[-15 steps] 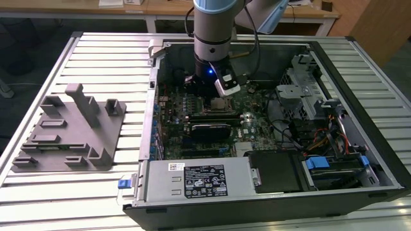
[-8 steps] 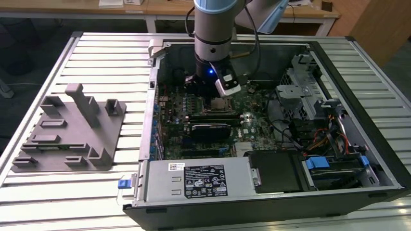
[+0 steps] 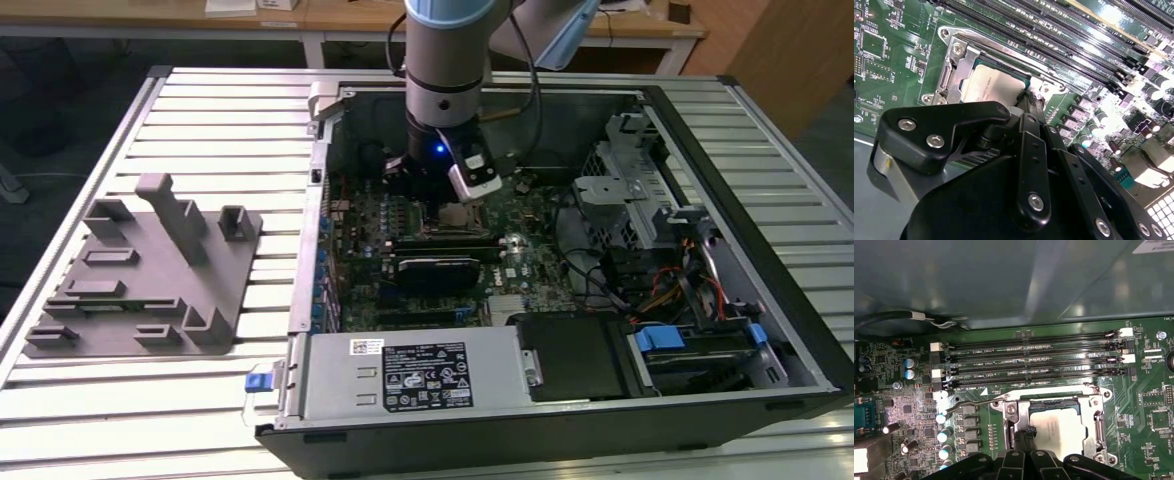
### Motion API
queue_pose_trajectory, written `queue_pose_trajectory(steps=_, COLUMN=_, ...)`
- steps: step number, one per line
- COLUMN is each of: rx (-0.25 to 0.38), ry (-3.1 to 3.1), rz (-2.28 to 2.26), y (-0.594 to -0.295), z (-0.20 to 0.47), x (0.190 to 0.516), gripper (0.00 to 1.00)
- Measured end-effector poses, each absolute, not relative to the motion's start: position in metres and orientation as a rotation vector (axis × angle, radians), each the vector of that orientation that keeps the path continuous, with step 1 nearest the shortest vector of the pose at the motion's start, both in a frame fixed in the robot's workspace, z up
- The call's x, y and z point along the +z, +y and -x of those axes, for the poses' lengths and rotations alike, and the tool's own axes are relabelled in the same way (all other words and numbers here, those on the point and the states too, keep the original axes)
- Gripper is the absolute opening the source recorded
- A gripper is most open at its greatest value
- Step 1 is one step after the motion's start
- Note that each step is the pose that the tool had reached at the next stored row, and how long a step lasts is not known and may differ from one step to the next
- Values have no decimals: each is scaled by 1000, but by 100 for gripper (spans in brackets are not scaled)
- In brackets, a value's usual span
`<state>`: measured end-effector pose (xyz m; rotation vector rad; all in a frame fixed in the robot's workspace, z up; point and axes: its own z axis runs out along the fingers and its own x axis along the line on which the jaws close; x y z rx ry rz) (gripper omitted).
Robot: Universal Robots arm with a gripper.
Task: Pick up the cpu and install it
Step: 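Close the cpu cover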
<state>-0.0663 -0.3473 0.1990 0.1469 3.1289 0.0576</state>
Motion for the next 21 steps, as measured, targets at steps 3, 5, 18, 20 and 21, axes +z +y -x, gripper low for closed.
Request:
queue_pose_trajectory(steps=3, rx=58, ry=3129, rz=-147, y=-347, z=66, x=199, gripper=11)
queue_pose_trajectory(steps=5, rx=58, ry=3129, rz=-147, y=-347, z=65, x=199, gripper=11)
queue_pose_trajectory(steps=18, rx=60, ry=3129, rz=-144, y=-347, z=65, x=204, gripper=11)
queue_pose_trajectory(steps=20, rx=60, ry=3129, rz=-144, y=-347, z=65, x=204, gripper=11)
queue_pose_trajectory(steps=21, rx=61, ry=3129, rz=-143, y=-347, z=65, x=205, gripper=11)
